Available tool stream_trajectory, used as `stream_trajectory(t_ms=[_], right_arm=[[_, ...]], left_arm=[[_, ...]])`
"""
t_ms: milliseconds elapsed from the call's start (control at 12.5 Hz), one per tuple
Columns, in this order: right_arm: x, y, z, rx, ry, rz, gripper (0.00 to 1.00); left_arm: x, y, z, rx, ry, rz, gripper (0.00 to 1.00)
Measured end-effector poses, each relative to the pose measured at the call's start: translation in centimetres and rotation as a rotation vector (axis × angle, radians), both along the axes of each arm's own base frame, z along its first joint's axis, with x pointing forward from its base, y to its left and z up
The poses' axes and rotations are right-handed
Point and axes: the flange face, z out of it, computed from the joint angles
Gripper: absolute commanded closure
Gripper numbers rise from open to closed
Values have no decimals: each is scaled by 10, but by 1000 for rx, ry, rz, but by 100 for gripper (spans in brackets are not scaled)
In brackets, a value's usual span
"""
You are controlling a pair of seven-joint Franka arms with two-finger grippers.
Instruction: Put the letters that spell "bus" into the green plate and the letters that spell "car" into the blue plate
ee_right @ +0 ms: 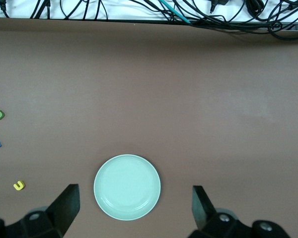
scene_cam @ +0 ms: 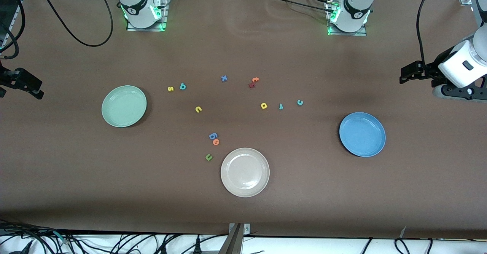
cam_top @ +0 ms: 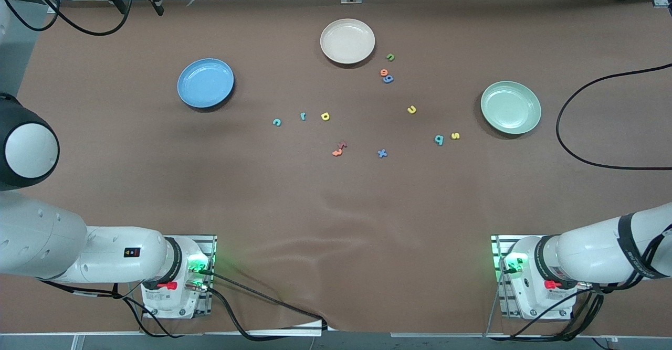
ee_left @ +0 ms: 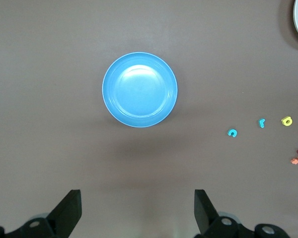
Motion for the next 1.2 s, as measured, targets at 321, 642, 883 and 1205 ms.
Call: stream_trajectory(t_ms=[321, 642, 883, 1205], right_arm=[[1, 2, -3, 0, 5, 3, 0], [4, 9, -7, 71, 9, 2, 0], [4, 9, -9, 77, 12, 0, 0], [4, 9, -10, 77, 14, -1, 0]], left_arm=[[0, 0, 0, 0, 0, 0, 0], [0, 0, 0, 0, 0, -1, 0], [0, 0, -1, 0, 1, -1, 0], [0, 0, -1, 0, 1, -1, 0]])
